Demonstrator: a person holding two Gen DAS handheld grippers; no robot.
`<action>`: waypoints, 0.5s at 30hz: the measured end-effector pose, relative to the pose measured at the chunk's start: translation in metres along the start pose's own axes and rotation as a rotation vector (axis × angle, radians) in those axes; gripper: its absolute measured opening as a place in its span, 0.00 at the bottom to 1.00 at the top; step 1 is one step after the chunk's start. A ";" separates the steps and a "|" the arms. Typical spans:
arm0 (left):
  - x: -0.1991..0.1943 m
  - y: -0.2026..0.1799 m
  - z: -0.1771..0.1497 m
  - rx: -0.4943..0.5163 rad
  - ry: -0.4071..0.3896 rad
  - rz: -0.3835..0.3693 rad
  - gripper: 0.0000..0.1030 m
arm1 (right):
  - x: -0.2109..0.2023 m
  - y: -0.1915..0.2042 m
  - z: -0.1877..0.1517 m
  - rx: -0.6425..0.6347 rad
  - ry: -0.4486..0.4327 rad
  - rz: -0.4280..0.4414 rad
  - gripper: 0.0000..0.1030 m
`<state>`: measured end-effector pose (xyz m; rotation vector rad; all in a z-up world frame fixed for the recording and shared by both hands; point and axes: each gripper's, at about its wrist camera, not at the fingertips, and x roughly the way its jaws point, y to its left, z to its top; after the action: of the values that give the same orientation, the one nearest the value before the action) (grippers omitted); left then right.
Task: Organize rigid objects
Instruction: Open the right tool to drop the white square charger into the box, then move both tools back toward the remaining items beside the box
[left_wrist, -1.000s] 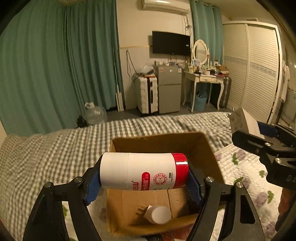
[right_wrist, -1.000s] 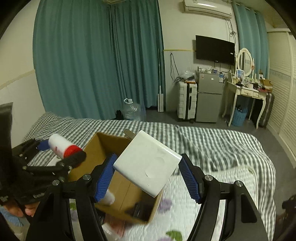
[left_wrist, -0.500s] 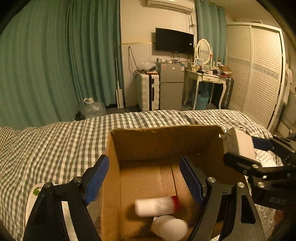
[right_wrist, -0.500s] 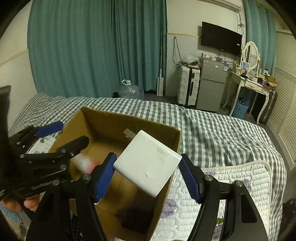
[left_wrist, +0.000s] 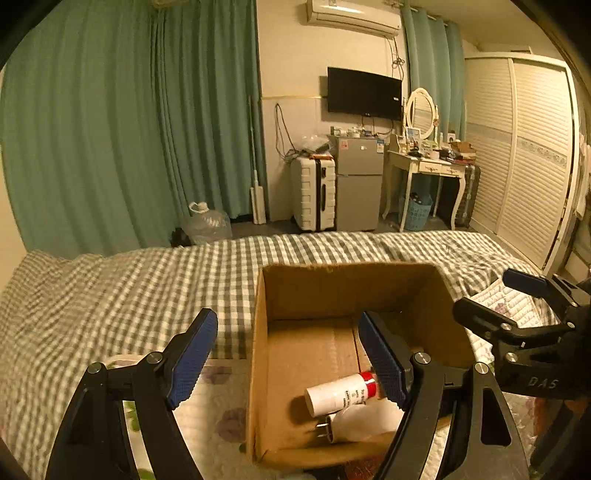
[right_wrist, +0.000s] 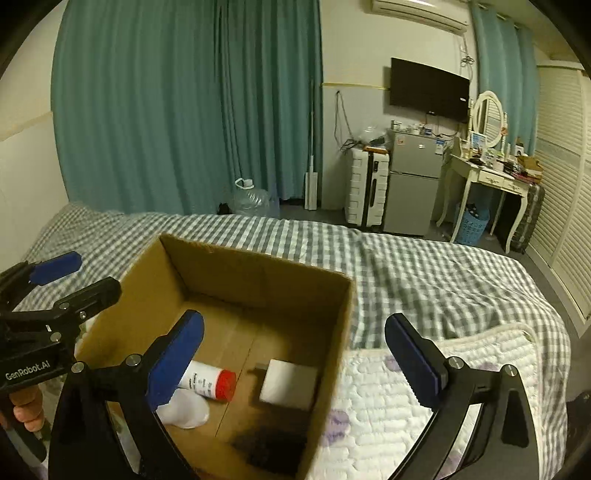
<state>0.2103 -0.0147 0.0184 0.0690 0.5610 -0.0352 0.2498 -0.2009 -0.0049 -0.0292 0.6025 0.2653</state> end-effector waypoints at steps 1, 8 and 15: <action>-0.012 -0.002 0.003 0.003 -0.007 0.003 0.79 | -0.011 -0.002 0.001 0.010 -0.007 0.001 0.97; -0.109 -0.007 0.016 0.017 -0.065 0.015 0.79 | -0.095 0.002 0.000 0.006 -0.052 -0.029 0.99; -0.172 -0.006 0.000 0.019 -0.085 0.040 0.79 | -0.176 0.014 0.002 -0.007 -0.112 -0.024 1.00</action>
<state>0.0643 -0.0186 0.1097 0.0968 0.4741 -0.0040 0.1080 -0.2288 0.0963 -0.0283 0.4894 0.2440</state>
